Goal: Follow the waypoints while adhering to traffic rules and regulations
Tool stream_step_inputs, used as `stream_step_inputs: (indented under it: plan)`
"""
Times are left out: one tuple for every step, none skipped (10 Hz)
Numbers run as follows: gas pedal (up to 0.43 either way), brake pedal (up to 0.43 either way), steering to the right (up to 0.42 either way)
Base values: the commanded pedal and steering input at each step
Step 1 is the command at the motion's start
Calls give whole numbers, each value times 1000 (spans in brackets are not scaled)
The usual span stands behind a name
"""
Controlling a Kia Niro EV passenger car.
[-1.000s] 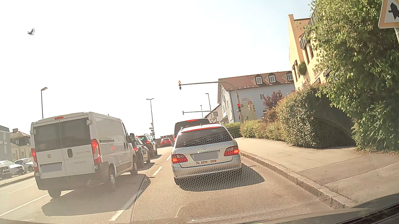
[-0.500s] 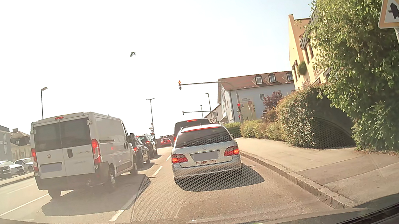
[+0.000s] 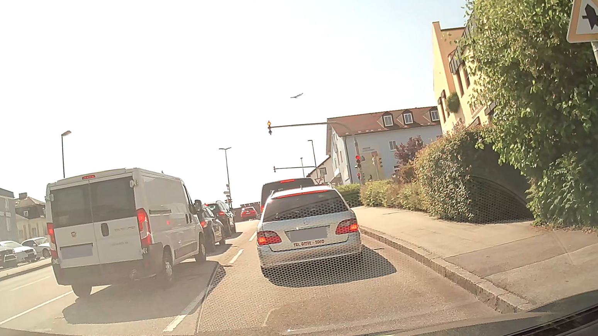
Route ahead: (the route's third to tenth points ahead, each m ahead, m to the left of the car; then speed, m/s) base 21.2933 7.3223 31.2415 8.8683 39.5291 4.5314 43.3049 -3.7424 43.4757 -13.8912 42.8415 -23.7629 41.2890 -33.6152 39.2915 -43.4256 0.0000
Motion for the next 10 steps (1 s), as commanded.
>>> stream_step_inputs:
  plan:
    - [0,207,-15]
    - [0,207,-15]
    - [0,207,-14]
    - [0,207,-15]
    - [0,207,-15]
    - [0,207,-15]
    - [0,207,-15]
    - [0,207,-14]
    - [0,207,-15]
    - [0,207,-14]
